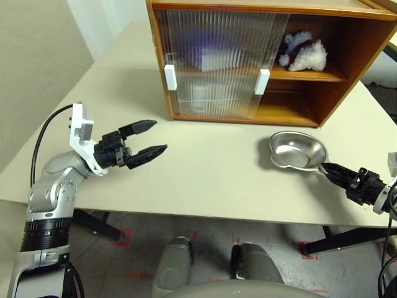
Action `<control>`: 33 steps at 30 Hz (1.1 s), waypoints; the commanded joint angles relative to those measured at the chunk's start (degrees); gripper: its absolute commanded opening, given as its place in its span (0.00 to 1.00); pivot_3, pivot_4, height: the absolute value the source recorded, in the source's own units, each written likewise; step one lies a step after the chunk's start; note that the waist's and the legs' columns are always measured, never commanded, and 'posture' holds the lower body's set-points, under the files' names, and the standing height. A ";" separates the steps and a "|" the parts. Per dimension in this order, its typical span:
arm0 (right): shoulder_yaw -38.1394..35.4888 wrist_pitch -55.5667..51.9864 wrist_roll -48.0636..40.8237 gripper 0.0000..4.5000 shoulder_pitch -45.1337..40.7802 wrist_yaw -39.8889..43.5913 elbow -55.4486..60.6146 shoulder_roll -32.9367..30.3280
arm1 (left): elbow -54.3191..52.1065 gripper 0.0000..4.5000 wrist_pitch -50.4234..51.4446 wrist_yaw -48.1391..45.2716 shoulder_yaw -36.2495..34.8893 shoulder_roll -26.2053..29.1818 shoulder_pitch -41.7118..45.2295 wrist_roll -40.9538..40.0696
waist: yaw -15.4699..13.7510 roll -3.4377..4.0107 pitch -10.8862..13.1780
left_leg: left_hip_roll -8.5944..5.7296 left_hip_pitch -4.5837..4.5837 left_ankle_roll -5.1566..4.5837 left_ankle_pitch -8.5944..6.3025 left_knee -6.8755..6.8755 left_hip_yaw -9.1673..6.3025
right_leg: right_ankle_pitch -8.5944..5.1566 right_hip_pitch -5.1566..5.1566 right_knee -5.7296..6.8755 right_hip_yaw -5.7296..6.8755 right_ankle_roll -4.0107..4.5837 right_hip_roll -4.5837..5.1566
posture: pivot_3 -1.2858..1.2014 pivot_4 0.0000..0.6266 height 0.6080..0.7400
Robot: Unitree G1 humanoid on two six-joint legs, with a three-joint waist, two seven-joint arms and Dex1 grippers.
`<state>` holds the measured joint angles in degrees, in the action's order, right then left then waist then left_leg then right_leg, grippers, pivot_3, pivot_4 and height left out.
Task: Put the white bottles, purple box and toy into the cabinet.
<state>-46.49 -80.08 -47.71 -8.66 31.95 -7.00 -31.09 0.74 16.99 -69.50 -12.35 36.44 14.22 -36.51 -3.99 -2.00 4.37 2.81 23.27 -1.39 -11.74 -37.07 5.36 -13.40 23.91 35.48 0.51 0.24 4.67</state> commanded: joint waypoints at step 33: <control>-9.21 16.60 -20.98 0.00 -19.48 -24.19 -11.30 14.43 | -1.67 1.00 0.67 0.60 -0.45 1.51 -1.18 -0.29 | 0.35 0.28 0.24 | 0.02 0.27 -0.29 -0.08 0.19 -0.06 | -0.06 0.15 -0.12 0.14 -0.55 0.12 | 0.59 0.07 1.00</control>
<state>-56.48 -67.19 -69.08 -27.04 8.17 -16.95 -17.00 0.49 17.23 -68.94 -12.70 37.25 13.12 -36.53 -3.64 -1.72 4.61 2.83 23.53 -1.66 -11.83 -36.89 5.30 -13.46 24.06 35.36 0.63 -0.29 4.79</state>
